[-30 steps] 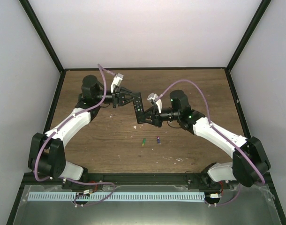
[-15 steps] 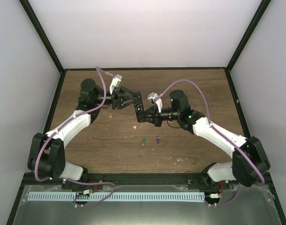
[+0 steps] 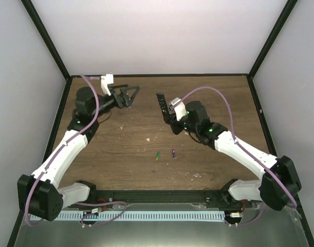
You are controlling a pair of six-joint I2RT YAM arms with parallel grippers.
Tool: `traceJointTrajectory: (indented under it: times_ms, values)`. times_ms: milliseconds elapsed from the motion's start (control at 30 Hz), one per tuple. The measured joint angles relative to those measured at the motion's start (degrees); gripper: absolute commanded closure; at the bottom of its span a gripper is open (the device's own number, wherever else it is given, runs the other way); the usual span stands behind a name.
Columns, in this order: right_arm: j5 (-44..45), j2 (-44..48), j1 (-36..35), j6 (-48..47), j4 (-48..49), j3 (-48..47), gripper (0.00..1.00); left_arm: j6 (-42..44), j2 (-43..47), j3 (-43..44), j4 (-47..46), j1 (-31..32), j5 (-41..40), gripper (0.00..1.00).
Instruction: Load the batteries into the remote control
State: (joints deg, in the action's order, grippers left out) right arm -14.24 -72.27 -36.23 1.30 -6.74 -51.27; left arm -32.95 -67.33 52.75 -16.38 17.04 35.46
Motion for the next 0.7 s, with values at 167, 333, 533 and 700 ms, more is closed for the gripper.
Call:
traceJointTrajectory:
  times_ms: [167, 333, 533, 700]
  values:
    - [19.08, -1.53, -6.43, -5.86, -1.14, -1.4, 0.99, -1.7, -0.26, 8.57, 13.51, 0.31, -11.5, 0.0]
    - [37.16, -6.1, -12.96, -15.52, 3.5, -1.57, 0.99, -6.62, -0.74, 11.5, 19.93, 0.33, -15.65, 0.03]
    - [52.35, -10.82, -16.28, -31.54, 19.45, 0.61, 0.99, -14.82, -1.7, 8.92, 21.59, 0.52, -15.96, 0.08]
    - [59.76, -15.54, -16.85, -45.38, 35.23, 2.49, 0.99, -20.04, -1.05, 4.9, 21.42, 1.01, -17.46, 0.14]
